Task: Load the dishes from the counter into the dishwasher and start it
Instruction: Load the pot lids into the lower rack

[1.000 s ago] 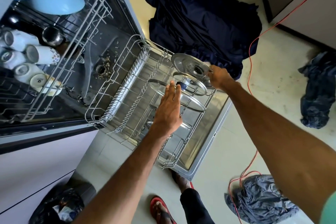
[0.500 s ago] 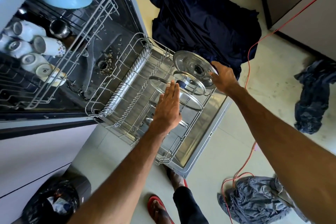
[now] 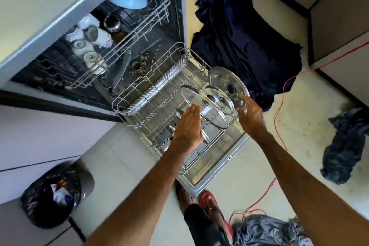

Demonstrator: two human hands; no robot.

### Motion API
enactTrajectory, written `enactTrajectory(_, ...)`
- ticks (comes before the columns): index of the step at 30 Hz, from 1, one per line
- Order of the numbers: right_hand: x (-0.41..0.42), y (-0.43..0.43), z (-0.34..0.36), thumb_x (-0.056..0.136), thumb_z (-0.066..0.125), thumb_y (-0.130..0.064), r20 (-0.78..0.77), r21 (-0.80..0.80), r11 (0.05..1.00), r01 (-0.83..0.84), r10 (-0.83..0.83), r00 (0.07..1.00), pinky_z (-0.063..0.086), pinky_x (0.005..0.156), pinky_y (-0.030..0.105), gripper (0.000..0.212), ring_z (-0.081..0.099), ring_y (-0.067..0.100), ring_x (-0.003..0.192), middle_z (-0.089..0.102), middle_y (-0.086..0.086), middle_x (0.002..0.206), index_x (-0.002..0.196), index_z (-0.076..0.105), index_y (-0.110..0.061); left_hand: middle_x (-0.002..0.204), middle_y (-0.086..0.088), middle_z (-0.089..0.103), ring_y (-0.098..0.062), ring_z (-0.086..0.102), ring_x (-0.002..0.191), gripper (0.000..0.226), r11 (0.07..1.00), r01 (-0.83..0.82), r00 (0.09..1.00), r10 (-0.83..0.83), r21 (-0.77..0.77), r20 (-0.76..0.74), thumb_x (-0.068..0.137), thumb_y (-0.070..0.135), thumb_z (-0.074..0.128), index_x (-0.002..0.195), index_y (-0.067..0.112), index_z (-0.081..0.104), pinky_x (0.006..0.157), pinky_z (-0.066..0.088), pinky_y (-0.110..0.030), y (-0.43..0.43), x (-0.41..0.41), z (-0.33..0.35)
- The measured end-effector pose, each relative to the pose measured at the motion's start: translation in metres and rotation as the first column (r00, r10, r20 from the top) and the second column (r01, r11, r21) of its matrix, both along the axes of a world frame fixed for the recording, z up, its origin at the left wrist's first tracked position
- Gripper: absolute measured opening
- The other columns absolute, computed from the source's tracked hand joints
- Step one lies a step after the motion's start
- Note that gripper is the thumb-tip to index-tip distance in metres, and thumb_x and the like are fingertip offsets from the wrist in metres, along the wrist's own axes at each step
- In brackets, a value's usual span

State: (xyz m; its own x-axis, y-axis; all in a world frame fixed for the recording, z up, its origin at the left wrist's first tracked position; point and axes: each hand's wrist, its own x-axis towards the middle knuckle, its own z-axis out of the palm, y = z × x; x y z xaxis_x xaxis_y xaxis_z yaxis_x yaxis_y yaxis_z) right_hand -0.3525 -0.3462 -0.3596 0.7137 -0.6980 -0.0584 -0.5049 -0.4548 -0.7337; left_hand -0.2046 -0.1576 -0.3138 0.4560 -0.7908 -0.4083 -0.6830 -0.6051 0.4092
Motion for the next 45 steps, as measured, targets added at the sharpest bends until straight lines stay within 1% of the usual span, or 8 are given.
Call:
enactTrajectory(4,-0.011,0.005,-0.001,0.098,0.02,-0.071,-0.07,-0.023,0.999,-0.048,0.046,0.996,0.05,0.102,0.049,0.09,0.061,0.037,0.122,0.062,0.024,0.131,0.137,0.053,0.004,0.167,-0.013,0.01,-0.024,0.011,0.155,0.095,0.995,-0.098,0.995,0.098,-0.028,0.0,0.09,0.012,0.069,0.159,0.007,0.004,0.122,0.005,-0.031,0.012,-0.016,0.013)
enactTrajectory(9,-0.015,0.011,0.016,0.099,0.021,-0.067,0.013,-0.064,0.982,-0.18,0.181,0.983,0.049,0.099,0.038,0.087,0.067,0.036,0.11,0.067,0.024,0.121,0.128,0.058,0.006,0.166,-0.014,0.017,-0.025,0.016,0.154,0.086,0.976,-0.215,0.976,0.214,-0.032,-0.041,0.089,0.003,0.065,0.158,0.007,0.014,0.122,-0.001,-0.035,0.014,-0.044,0.024)
enactTrajectory(15,-0.039,0.008,0.009,0.102,0.045,-0.032,0.015,-0.06,0.978,-0.202,0.203,0.979,0.058,0.086,0.048,0.037,0.069,0.025,0.1,0.072,0.012,0.112,0.119,0.065,-0.006,0.15,-0.013,0.046,-0.025,0.044,0.14,0.066,0.931,-0.364,0.917,0.36,0.007,-0.172,0.091,0.003,0.058,0.152,0.005,0.032,0.116,0.039,-0.04,0.0,-0.073,0.028)
enactTrajectory(19,-0.052,0.003,-0.003,0.099,0.058,-0.012,0.011,0.062,0.99,-0.127,0.127,0.992,0.058,0.09,0.042,0.018,0.07,0.017,0.099,0.073,0.004,0.111,0.112,0.07,-0.011,0.139,-0.013,0.057,-0.022,0.056,0.124,0.051,0.876,-0.481,0.842,0.472,0.034,-0.262,0.092,0.003,0.054,0.142,0.006,0.046,0.096,0.041,-0.025,-0.01,-0.088,0.024)
enactTrajectory(25,-0.049,-0.005,-0.017,0.095,0.06,-0.001,-0.008,0.217,0.965,-0.147,0.153,0.988,0.052,0.087,0.016,0.017,0.067,0.008,0.091,0.072,0.006,0.105,0.107,0.07,-0.006,0.136,-0.013,0.061,-0.023,0.058,0.123,0.046,0.776,-0.612,0.705,0.622,0.151,-0.339,0.088,0.006,0.057,0.134,0.006,0.055,0.104,0.049,-0.039,-0.035,-0.101,0.005)
enactTrajectory(34,-0.007,-0.028,-0.005,0.097,0.057,-0.008,-0.138,0.27,0.934,-0.235,0.28,0.95,0.04,0.076,-0.003,0.021,0.067,0.01,0.089,0.072,0.0,0.102,0.113,0.07,-0.008,0.136,-0.009,0.061,-0.025,0.058,0.125,0.043,0.658,-0.72,0.573,0.744,0.222,-0.345,0.089,0.005,0.061,0.131,0.011,0.057,0.102,0.051,-0.038,-0.08,-0.088,-0.002)
enactTrajectory(42,0.009,-0.015,0.033,0.101,0.053,-0.014,-0.132,0.225,0.891,-0.394,0.429,0.894,0.053,0.081,0.024,0.019,0.065,0.01,0.087,0.072,0.001,0.103,0.111,0.069,-0.012,0.125,-0.01,0.067,-0.023,0.064,0.115,0.039,0.613,-0.751,0.519,0.778,0.247,-0.354,0.087,0.003,0.058,0.125,0.008,0.063,0.098,0.053,-0.038,-0.069,-0.065,0.045)
enactTrajectory(45,0.016,0.003,0.059,0.1,0.054,-0.013,-0.145,0.252,0.882,-0.398,0.441,0.886,0.047,0.079,0.011,0.017,0.064,0.01,0.085,0.072,0.001,0.099,0.108,0.07,-0.013,0.117,-0.006,0.071,-0.022,0.067,0.109,0.037,0.604,-0.754,0.526,0.791,0.259,-0.314,0.079,0.009,0.056,0.113,0.014,0.069,0.092,0.056,-0.035,-0.041,-0.051,0.07)
